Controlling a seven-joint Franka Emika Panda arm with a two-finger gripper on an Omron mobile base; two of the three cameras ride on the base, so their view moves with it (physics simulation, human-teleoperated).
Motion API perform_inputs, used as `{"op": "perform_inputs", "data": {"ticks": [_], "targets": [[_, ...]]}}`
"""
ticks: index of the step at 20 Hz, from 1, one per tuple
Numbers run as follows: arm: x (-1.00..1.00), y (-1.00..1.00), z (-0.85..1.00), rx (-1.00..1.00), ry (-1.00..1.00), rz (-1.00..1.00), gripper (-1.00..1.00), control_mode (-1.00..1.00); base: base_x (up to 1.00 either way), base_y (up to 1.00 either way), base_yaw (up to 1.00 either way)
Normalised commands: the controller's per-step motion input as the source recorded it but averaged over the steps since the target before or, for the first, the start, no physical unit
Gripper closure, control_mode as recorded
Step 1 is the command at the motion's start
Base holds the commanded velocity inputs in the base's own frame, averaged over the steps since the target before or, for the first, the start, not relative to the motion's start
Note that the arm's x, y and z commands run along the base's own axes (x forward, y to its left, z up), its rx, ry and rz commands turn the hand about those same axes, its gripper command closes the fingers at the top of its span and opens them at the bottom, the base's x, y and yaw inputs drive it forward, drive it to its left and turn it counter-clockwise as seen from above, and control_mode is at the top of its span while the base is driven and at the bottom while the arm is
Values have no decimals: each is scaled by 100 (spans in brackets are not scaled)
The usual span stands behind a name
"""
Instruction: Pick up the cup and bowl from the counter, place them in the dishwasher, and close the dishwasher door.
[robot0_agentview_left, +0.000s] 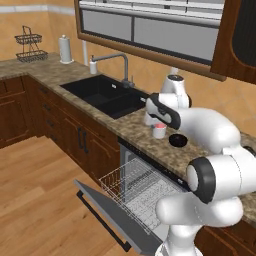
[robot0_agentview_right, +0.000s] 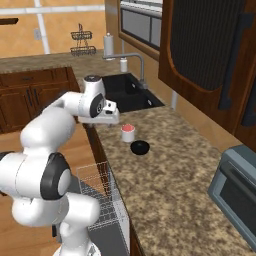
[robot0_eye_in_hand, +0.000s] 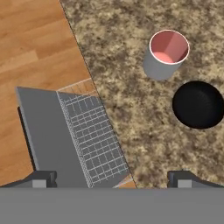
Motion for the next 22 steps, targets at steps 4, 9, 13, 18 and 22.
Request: {"op": "perform_inputs", "data": {"ticks": [4,9,13,18,22], "targets": [[60,-3,-42,-4,2,11,-100,-100,0,0,0],[48,-23,-12,0,0,5,-100,-100,0,0,0],[48,-26,-14,0,0,3,-100,-100,0,0,0],[53,-21,-28,0,0,4,-100,-100,0,0,0],[47,-13,-34,0,0,2,-100,-100,0,0,0]]}}
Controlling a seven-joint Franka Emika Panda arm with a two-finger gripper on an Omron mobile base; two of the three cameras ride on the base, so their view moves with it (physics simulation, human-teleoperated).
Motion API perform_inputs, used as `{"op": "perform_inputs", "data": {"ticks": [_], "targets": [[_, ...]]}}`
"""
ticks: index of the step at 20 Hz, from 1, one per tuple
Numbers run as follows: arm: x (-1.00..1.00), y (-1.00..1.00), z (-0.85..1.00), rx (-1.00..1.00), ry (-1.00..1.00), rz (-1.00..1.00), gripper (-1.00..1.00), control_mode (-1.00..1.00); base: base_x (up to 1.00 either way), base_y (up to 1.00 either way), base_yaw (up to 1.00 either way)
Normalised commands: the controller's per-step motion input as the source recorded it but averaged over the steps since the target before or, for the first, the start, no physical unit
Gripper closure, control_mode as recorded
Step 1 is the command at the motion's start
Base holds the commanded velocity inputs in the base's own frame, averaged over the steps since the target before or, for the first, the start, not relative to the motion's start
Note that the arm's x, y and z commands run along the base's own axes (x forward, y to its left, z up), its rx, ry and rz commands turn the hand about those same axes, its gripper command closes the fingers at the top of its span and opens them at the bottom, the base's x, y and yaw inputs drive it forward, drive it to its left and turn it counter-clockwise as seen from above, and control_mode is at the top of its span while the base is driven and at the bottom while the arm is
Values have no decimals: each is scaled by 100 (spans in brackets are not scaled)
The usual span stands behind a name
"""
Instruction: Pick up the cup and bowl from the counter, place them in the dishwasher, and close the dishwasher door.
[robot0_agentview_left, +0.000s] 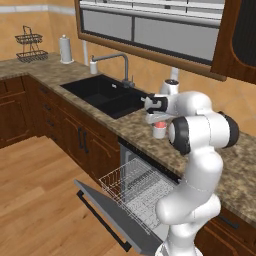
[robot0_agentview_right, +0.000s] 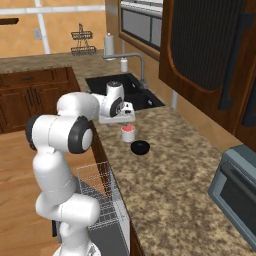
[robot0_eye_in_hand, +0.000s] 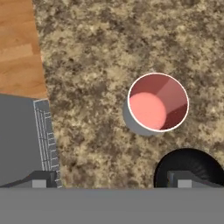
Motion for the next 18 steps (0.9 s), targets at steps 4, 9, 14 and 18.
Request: {"op": "perform_inputs", "data": {"ticks": [4,9,14,18], "targets": [[41,0,-35,-2,0,3,-100,-100,0,0,0],[59,0,-26,-1,0,3,-100,-100,0,0,0],[53,-2,-19,0,0,2,-100,-100,0,0,0],[47,-1,-35,0,0,1,-100,-100,0,0,0]]}}
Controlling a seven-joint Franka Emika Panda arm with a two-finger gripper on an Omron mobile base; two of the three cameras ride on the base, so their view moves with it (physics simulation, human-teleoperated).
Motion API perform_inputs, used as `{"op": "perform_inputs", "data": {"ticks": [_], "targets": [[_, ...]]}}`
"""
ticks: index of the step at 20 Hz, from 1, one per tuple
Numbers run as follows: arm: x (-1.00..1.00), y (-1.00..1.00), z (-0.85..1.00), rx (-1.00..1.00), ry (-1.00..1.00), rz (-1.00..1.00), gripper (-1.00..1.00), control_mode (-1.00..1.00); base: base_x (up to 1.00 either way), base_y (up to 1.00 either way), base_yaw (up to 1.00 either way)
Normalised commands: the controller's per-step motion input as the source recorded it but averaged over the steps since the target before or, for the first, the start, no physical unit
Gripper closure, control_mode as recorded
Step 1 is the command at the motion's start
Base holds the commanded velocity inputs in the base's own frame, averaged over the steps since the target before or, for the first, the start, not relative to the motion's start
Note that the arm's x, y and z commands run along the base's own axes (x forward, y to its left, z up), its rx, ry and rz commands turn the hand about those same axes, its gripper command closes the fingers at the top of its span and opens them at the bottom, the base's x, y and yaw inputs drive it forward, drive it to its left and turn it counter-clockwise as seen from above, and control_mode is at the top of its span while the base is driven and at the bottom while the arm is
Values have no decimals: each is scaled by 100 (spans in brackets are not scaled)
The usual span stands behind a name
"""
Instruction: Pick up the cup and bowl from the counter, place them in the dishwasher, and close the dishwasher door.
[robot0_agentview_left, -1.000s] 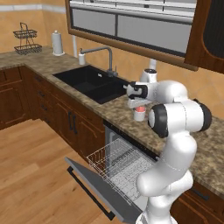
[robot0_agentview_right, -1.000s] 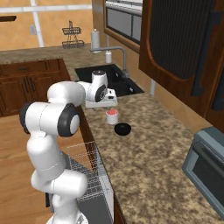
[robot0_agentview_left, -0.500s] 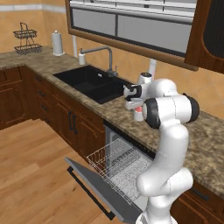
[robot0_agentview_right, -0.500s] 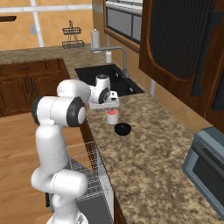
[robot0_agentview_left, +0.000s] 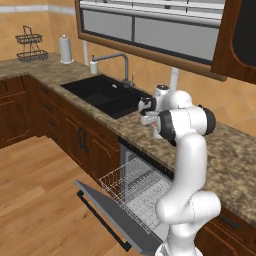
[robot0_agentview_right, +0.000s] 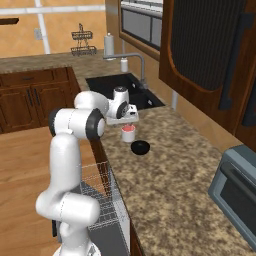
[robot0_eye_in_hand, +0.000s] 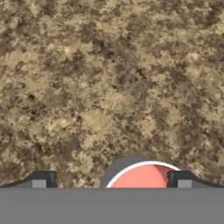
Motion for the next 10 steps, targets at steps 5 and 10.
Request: {"op": "perform_inputs", "data": {"ticks": [5,10], "targets": [[33,-5,-34,0,1,1,-100,-100,0,0,0],[-4,-10,-19,0,2,0,-100,-100,0,0,0]]}}
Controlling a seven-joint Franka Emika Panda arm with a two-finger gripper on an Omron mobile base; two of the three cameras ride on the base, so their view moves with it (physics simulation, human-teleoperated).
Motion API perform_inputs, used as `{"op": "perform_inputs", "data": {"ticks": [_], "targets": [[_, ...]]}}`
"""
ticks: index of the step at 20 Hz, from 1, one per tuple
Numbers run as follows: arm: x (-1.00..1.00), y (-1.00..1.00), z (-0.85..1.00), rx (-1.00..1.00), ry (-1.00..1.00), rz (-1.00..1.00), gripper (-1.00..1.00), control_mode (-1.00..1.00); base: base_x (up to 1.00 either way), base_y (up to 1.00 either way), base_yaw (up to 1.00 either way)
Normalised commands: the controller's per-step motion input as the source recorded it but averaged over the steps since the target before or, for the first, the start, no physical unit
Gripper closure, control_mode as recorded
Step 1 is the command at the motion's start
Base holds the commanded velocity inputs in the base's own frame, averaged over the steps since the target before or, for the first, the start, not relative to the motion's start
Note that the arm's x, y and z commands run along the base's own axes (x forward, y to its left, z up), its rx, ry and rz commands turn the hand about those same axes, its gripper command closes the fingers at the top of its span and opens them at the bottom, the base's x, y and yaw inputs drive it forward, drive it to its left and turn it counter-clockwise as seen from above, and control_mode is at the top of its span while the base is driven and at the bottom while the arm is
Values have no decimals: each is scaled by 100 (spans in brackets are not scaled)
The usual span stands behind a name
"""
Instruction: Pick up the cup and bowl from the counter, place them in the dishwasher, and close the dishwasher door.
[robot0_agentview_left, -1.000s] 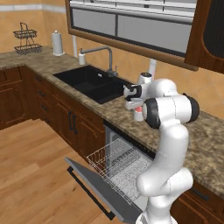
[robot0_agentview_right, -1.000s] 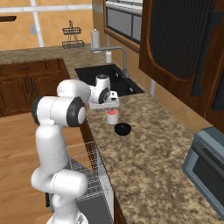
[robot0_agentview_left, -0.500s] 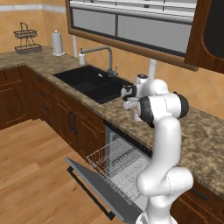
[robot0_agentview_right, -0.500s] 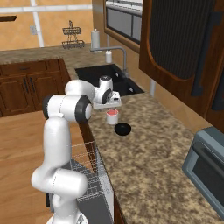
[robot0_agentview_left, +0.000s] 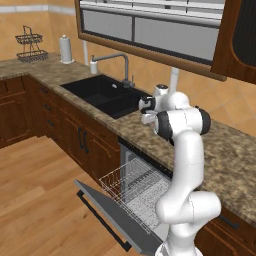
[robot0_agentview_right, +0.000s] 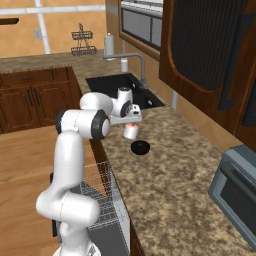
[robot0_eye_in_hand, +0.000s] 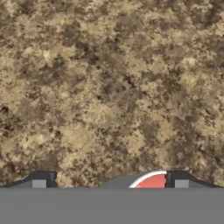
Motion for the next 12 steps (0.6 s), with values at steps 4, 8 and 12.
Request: {"op": "perform_inputs", "data": {"ticks": [4,8,12], "targets": [[-18,4,-17,-2,11,0,-100,-100,0,0,0],[-11,1,-39,-4,17,0,-100,-100,0,0,0],[-15,0,-39,-2,18,0,100,-100,0,0,0]]}}
